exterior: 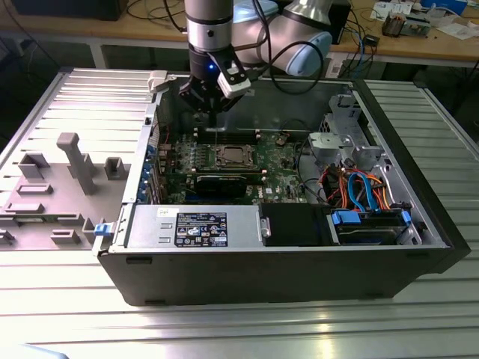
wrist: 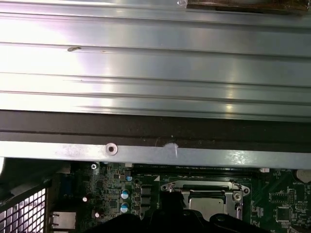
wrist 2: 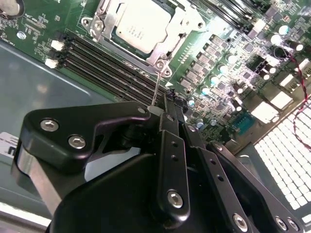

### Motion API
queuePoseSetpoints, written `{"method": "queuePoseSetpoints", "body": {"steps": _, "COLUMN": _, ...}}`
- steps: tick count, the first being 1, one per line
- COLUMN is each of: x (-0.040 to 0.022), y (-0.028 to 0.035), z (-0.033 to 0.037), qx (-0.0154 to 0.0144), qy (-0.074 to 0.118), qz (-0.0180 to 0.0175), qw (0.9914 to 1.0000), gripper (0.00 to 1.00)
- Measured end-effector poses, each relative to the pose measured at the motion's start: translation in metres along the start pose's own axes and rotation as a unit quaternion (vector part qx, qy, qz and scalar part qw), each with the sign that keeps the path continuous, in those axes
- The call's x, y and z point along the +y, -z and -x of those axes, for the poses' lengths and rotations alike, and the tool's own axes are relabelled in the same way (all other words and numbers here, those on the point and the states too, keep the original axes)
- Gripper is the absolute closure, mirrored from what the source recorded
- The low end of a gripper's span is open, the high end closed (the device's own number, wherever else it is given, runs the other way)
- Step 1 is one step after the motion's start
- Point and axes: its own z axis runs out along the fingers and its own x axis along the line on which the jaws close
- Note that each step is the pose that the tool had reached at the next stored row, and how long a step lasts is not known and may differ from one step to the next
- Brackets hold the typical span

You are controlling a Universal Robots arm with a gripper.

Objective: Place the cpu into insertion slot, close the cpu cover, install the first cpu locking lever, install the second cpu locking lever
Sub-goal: 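Install the first cpu locking lever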

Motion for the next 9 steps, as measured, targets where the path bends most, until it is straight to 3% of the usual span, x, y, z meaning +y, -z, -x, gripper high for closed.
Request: {"method": "queuePoseSetpoints", "body": {"steps": 9, "x": -0.0002, "y": -0.0041, "z": 0.0082, "qx": 0.0, "qy": 0.0, "qz": 0.0, "qw": 1.0, "gripper": 0.89}}
